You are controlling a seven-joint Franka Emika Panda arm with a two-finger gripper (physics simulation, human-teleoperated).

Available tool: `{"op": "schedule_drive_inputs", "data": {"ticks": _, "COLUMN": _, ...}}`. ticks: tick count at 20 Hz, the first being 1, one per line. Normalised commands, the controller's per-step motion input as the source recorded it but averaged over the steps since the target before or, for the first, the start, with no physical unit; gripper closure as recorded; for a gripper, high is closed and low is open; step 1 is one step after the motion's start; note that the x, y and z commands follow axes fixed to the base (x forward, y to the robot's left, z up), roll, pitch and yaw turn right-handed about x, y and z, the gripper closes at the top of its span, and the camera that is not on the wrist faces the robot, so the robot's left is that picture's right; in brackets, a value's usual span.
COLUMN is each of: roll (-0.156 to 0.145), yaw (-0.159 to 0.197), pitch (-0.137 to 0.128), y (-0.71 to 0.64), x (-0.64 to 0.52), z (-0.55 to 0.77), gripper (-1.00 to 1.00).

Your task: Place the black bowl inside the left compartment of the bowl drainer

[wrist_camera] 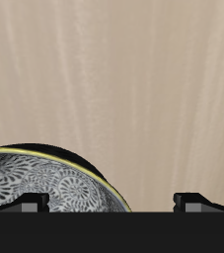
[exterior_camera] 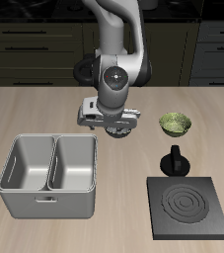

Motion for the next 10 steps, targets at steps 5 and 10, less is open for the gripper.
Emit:
{"op": "schedule_drive_inputs", "data": {"ticks": 5, "roll": 0.066, "yaw": -0.044, "pitch": 0.003, "y": 0.03, "x": -0.07, "z": -0.09, "gripper": 1.00}}
{"op": "schedule_drive_inputs", "data": {"ticks": 10, "roll": 0.015, "yaw": -0.010, "pitch": -0.012, "y": 0.00, "x": -0.03, "z": 0.08, "gripper": 1.00}}
